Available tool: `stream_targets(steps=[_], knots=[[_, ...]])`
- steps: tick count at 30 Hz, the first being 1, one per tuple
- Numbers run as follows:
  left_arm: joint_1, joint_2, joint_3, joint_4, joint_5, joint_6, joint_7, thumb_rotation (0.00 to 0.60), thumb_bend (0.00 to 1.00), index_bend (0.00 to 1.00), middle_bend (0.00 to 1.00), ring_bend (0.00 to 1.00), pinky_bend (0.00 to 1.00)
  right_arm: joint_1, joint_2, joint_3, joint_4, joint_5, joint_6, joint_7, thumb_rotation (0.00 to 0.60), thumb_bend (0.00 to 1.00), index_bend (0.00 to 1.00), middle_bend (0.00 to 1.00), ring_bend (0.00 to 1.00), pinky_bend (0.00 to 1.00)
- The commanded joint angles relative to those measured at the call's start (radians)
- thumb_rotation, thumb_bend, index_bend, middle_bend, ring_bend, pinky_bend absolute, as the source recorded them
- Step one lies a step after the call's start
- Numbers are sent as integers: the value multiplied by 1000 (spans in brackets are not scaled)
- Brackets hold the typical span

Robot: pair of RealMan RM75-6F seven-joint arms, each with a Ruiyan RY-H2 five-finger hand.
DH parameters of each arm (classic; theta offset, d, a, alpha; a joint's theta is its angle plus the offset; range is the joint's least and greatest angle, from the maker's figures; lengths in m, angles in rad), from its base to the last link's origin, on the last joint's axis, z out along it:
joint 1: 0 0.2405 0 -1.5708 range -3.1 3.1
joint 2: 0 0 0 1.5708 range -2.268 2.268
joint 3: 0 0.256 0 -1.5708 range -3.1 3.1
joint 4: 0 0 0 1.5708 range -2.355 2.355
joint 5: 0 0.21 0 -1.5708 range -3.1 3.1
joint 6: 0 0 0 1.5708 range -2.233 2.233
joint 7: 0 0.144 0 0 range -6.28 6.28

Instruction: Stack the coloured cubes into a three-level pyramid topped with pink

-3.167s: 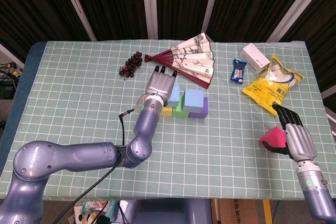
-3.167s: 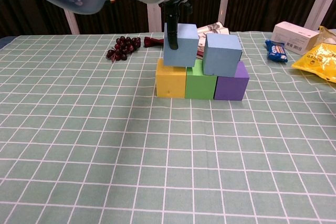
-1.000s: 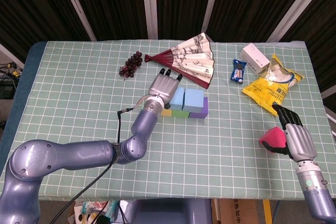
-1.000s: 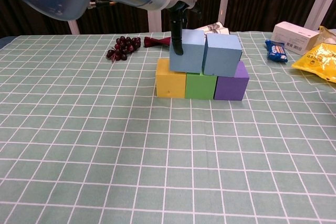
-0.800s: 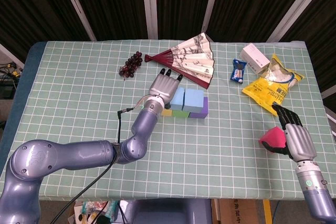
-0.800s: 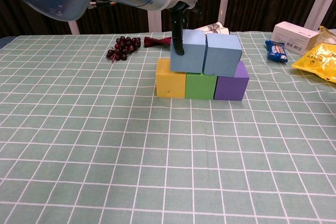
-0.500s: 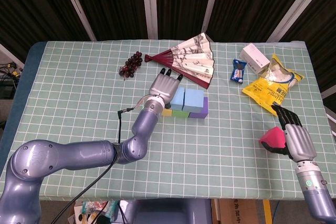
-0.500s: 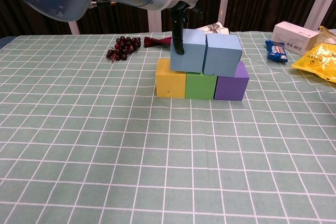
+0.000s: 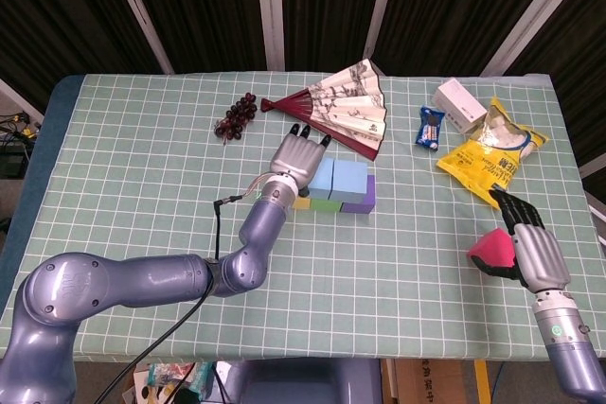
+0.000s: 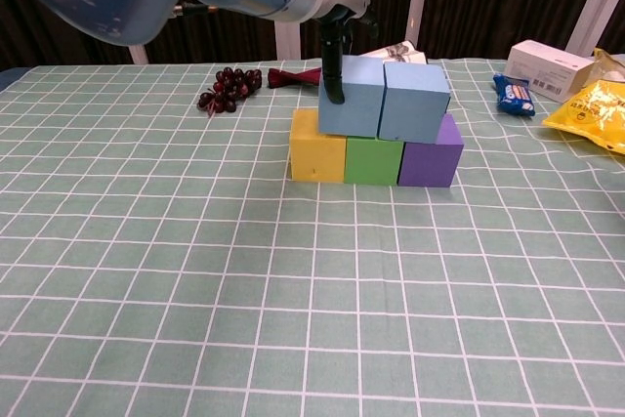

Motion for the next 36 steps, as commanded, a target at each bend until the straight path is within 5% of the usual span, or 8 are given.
stream_targets(steps=[1,36], knots=[[-2,-1,1,1,1,2,1,600,358,0,378,25,0,0,0,-1,0,1,-1,0,600,236,0,83,0,0],[-14,-17,18,11,-15,14,16,600,356,0,352,25,0,2,1,-1,-1,4,-8,3,600,236,0,83,0,0]])
